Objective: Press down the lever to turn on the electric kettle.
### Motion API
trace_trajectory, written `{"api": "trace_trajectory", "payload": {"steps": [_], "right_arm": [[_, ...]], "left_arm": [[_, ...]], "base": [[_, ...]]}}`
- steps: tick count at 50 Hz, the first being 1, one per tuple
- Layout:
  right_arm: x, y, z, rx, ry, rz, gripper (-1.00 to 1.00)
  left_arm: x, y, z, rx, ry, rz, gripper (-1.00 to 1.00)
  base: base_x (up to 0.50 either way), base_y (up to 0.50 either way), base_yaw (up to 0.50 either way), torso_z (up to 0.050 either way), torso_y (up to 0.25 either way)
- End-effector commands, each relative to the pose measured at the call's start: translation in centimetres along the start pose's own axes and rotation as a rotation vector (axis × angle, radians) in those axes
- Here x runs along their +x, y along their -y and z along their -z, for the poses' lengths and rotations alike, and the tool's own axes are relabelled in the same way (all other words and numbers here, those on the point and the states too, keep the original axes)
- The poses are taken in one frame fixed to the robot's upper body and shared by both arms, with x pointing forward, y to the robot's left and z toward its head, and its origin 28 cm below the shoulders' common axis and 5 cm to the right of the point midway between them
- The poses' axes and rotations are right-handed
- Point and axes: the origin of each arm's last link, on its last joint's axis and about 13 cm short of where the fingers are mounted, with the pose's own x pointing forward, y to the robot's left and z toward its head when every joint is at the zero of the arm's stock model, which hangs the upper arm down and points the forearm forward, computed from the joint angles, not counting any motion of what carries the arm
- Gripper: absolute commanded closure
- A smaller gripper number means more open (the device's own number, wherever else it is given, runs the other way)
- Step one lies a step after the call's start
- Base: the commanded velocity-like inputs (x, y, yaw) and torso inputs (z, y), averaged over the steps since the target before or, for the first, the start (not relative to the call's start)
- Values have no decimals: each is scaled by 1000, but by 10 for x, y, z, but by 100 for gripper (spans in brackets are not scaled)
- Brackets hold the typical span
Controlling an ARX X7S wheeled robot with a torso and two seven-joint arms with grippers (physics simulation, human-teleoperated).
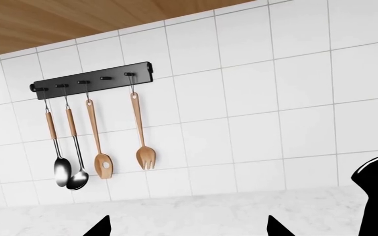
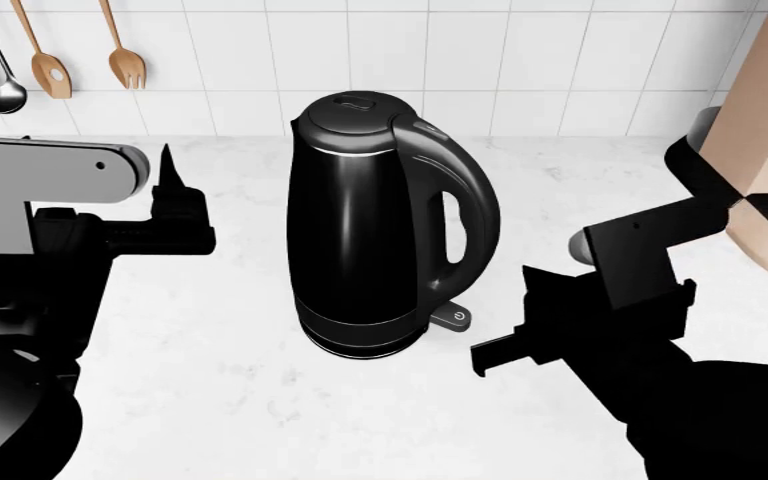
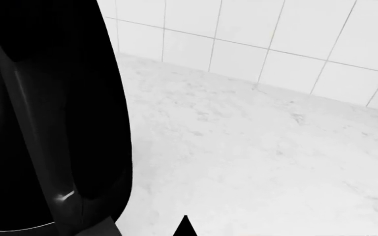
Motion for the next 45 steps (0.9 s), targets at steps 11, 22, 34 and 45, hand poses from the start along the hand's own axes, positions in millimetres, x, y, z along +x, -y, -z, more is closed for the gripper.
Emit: {"api": "trace_trajectory", "payload": {"steps": [11, 22, 34, 45], "right_arm": [[6, -11, 10, -2, -28, -68, 100], [11, -14, 8, -2, -25, -93, 100], [15, -17, 14, 7, -28, -120, 100], [17, -20, 15, 4, -34, -134, 100]], "left_arm": [[0, -1, 1, -3, -1, -2, -100], [0, -1, 1, -4, -1, -4, -100], [-1, 0, 2, -4, -6, -2, -100], [-2, -2, 1, -4, -3, -7, -100]], "base": [[0, 0, 0, 0, 0], [0, 0, 0, 0, 0], [0, 0, 0, 0, 0], [0, 0, 0, 0, 0]]}}
